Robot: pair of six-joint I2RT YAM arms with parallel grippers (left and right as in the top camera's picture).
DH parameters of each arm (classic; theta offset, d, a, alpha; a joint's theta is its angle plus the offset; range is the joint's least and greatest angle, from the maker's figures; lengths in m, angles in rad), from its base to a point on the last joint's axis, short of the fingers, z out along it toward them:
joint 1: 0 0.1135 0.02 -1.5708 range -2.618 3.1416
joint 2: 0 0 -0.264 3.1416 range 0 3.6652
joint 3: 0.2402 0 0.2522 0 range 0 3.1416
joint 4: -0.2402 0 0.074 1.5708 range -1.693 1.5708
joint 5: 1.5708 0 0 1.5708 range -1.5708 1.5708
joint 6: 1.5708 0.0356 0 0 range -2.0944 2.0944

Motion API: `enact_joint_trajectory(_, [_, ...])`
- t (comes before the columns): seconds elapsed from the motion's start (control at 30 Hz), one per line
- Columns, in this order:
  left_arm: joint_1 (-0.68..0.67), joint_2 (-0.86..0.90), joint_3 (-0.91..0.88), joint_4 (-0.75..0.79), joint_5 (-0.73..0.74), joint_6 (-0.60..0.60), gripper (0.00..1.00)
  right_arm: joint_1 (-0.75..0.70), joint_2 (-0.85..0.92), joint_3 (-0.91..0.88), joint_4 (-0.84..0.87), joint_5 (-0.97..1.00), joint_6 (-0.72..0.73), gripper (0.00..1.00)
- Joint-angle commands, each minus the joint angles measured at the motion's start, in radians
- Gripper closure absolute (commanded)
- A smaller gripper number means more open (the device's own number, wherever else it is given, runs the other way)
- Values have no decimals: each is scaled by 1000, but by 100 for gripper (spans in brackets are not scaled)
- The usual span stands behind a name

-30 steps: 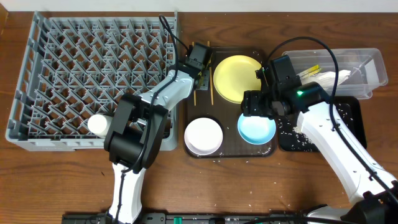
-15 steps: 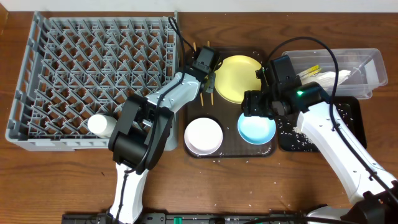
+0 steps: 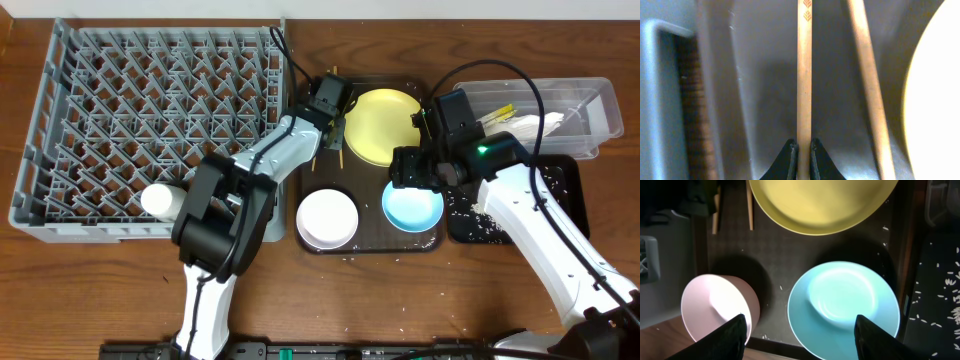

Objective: Sort waste into correct bins and load items into the dishwasher
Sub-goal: 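Place the chopstick into the dish rack with left gripper, then return left gripper to the tray and grasp the second chopstick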

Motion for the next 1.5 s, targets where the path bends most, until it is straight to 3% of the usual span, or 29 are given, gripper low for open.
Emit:
enact_joint_trajectory(0.0, [8,-136,14,-21,-9,2,92,4,4,12,-1,0,1,34])
enact_joint_trajectory(0.43, [120,-406,14,-333,-9,2,92,4,4,12,-1,0,1,33])
enact_joint_trajectory(0.57, [163,-397,1,-397,-7,2,92,4,4,12,-1,1,0,32])
enact_joint_trajectory(1.13, [165,-249,-16,-394,-6,3,92,4,4,12,-1,26,1,33])
enact_joint_trajectory(1.27, [167,-273,-10,-394,-9,7,75,4,4,12,-1,26,1,33])
enact_joint_trajectory(1.47, [167,-362,-1,-421,-3,6,71,4,4,12,0,26,1,33])
